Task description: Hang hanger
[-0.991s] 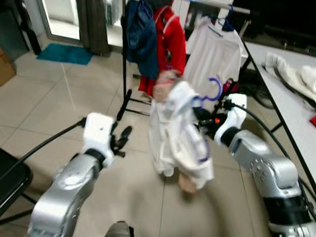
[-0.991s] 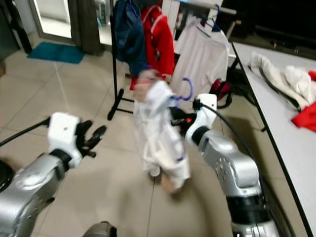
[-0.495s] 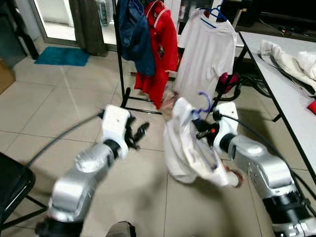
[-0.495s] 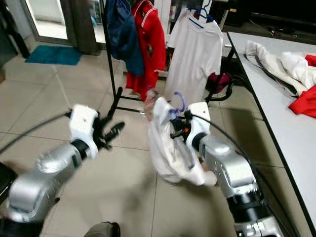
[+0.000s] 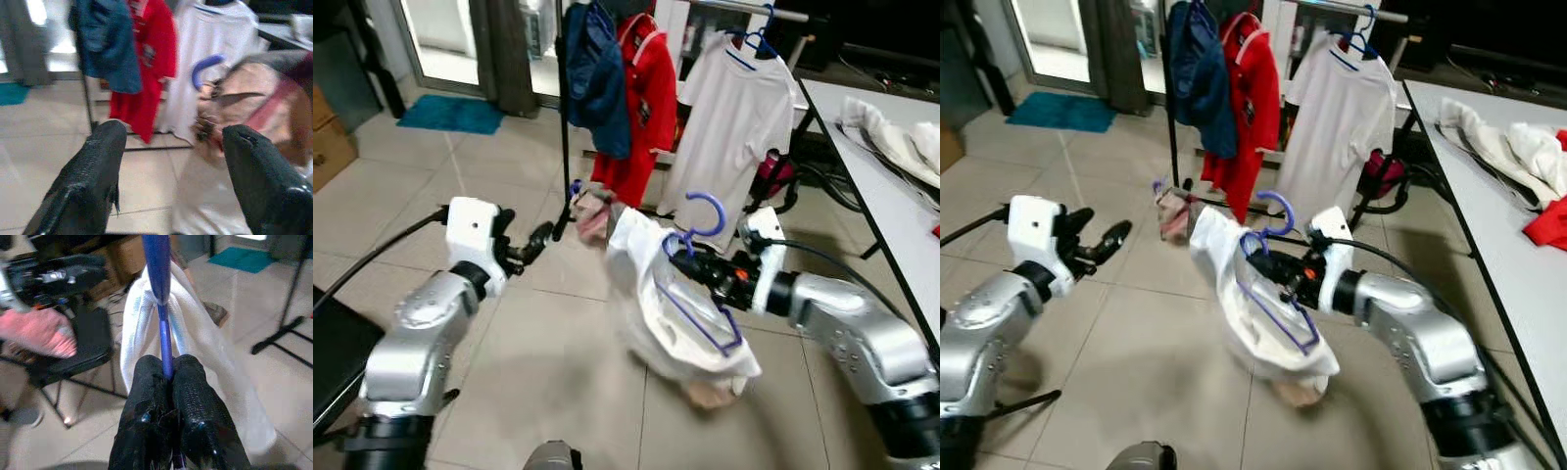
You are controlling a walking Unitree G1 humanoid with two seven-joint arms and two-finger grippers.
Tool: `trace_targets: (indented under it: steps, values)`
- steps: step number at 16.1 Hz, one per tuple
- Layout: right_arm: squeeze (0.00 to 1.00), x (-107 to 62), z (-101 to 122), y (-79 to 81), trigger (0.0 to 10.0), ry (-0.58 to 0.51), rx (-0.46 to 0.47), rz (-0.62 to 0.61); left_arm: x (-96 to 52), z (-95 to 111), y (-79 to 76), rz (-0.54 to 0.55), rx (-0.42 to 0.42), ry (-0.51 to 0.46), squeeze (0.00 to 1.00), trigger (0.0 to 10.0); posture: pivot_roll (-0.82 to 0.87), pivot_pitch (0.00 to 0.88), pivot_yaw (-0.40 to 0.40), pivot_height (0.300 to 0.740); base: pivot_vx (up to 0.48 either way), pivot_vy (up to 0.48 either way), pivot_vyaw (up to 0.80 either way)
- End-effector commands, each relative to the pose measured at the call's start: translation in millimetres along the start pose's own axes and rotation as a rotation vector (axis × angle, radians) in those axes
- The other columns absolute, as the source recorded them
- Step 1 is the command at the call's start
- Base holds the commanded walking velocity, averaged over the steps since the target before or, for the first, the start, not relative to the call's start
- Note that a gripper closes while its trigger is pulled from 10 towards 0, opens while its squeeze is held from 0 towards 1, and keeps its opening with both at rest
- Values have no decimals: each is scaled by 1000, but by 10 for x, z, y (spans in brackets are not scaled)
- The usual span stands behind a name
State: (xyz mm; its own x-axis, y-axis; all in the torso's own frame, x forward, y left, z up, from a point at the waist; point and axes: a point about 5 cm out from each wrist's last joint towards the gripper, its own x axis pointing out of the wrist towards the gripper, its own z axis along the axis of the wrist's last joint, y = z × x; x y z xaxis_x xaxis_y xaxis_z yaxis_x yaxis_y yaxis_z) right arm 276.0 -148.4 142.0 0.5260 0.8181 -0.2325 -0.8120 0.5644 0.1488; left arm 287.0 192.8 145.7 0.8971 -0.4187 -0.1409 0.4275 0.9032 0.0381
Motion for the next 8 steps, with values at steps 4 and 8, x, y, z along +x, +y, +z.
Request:
trace_targets:
  steps: [4, 8]
  values:
    - [0, -56, 57, 30, 10000, -43, -10, 41, 164, 23, -154, -169, 34, 7, 0, 10000, 61, 0, -19, 740, 0, 0, 0]
    - [0, -52, 96, 72, 10000, -67, -10, 77, 295, -52, -238, -196, 47, 27, 0, 10000, 55, 0, -18, 740, 0, 0, 0]
